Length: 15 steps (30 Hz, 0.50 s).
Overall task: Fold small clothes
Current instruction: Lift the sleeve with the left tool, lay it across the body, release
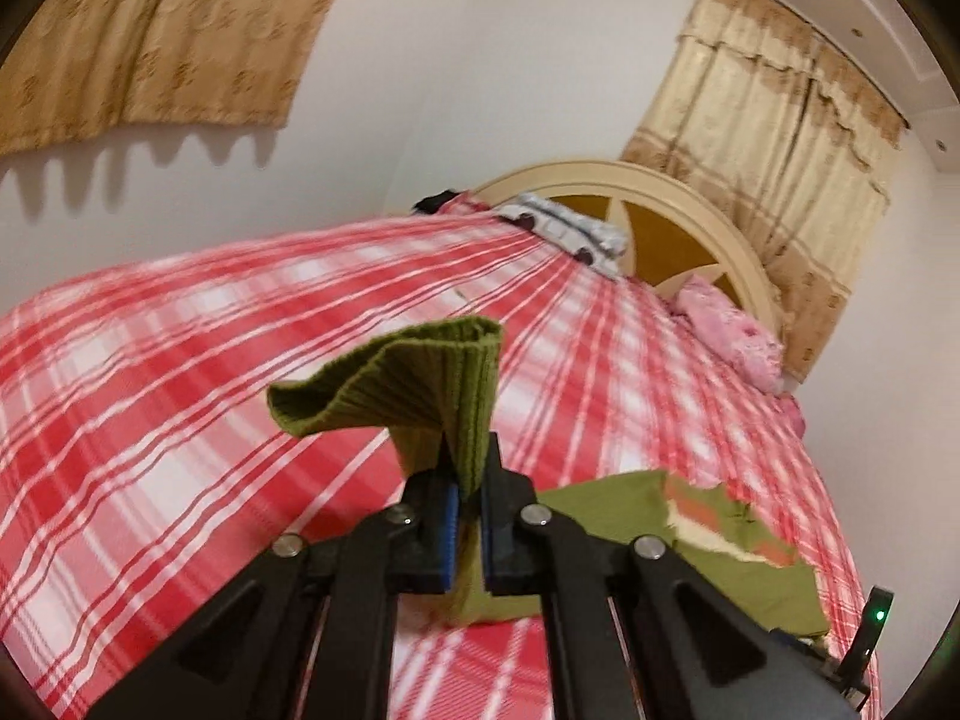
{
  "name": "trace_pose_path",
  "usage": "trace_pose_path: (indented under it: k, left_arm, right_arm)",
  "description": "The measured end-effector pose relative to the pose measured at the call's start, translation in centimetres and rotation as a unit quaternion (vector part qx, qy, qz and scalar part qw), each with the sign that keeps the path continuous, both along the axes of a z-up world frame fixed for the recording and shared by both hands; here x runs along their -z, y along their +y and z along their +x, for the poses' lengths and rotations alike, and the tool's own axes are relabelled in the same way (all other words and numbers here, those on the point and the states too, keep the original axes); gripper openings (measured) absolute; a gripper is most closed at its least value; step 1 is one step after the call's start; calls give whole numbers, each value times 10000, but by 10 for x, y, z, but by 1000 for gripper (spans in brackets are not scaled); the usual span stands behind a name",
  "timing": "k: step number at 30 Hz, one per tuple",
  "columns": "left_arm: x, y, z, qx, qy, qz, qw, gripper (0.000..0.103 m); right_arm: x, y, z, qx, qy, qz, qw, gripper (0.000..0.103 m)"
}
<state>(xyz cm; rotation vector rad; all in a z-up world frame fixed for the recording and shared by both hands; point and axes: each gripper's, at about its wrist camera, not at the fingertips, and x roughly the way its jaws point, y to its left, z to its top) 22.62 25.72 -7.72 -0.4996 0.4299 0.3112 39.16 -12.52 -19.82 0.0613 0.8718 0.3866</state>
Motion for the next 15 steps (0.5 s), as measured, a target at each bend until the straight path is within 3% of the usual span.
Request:
trace_pose_path:
  k: [7, 15]
  left_arm:
    - [-49, -46, 32, 698, -469, 305, 9960, 5]
    - [-75, -103, 72, 1269, -703, 427, 9885, 5]
  right_arm:
    - [-20, -28, -21, 94, 80, 321, 9994, 84]
    - [-35, -60, -56, 138, -71, 662, 9977, 84]
